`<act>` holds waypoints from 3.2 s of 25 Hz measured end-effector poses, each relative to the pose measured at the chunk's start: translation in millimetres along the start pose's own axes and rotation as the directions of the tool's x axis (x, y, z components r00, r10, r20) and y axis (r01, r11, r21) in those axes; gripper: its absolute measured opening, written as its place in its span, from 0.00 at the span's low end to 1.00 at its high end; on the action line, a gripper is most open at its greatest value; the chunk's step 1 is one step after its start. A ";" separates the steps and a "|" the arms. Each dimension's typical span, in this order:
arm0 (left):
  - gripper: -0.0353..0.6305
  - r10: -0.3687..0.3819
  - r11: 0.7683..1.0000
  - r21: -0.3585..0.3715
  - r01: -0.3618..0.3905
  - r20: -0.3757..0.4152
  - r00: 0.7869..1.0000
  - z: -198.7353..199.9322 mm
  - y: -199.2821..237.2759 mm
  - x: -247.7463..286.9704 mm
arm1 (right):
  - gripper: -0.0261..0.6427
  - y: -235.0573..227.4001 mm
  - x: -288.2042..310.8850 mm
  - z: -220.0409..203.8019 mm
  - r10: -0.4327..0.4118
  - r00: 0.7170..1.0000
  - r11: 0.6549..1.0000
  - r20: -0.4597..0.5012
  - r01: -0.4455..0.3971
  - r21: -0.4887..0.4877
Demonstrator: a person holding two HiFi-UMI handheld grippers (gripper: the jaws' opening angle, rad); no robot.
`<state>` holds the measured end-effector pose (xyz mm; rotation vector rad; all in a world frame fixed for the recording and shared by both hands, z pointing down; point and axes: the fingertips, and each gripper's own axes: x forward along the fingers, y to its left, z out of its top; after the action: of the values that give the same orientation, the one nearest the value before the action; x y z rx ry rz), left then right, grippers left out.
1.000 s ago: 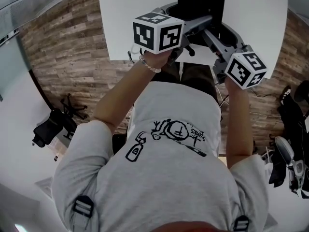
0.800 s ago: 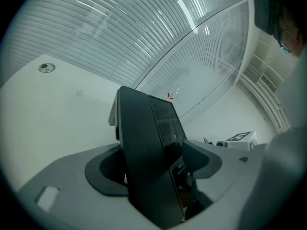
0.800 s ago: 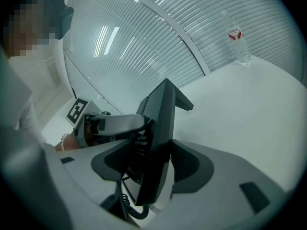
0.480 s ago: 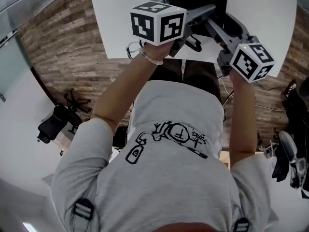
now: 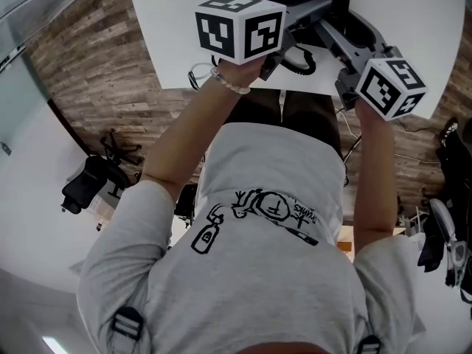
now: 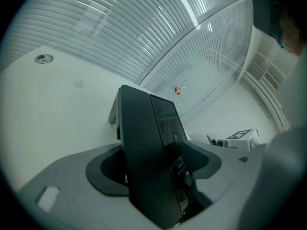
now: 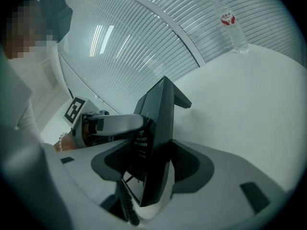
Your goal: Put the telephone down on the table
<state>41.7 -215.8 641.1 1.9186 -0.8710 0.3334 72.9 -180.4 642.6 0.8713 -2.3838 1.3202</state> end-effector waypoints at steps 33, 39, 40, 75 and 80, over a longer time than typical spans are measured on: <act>0.58 0.102 0.994 0.033 -0.100 -0.069 0.992 -9.1 -0.8 -4.9 | 0.39 -13.6 -14.2 5.7 -0.215 0.976 0.967 -0.028 0.209 -0.143; 0.59 0.144 0.989 0.036 -0.142 -0.060 0.988 -5.6 -2.9 -21.4 | 0.39 0.4 -32.5 16.7 -0.237 0.971 0.957 -0.023 0.229 -0.179; 0.59 0.147 0.989 0.037 -0.145 -0.055 0.988 -3.3 -5.1 -26.0 | 0.39 4.1 -37.1 20.7 -0.239 0.971 0.955 -0.015 0.232 -0.185; 0.10 -0.139 0.900 0.428 -0.087 0.471 0.871 159.5 -224.1 -238.1 | 0.14 226.2 -198.8 208.1 0.008 0.919 0.806 0.393 0.227 -0.547; 0.09 -0.195 0.878 0.472 -0.077 0.500 0.844 163.0 -251.4 -258.3 | 0.13 257.7 -218.6 214.4 0.049 0.904 0.777 0.425 0.233 -0.585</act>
<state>12.7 -174.7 248.7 2.5661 -1.1636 -0.0547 91.6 -176.1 242.9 1.1089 -2.7698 0.2260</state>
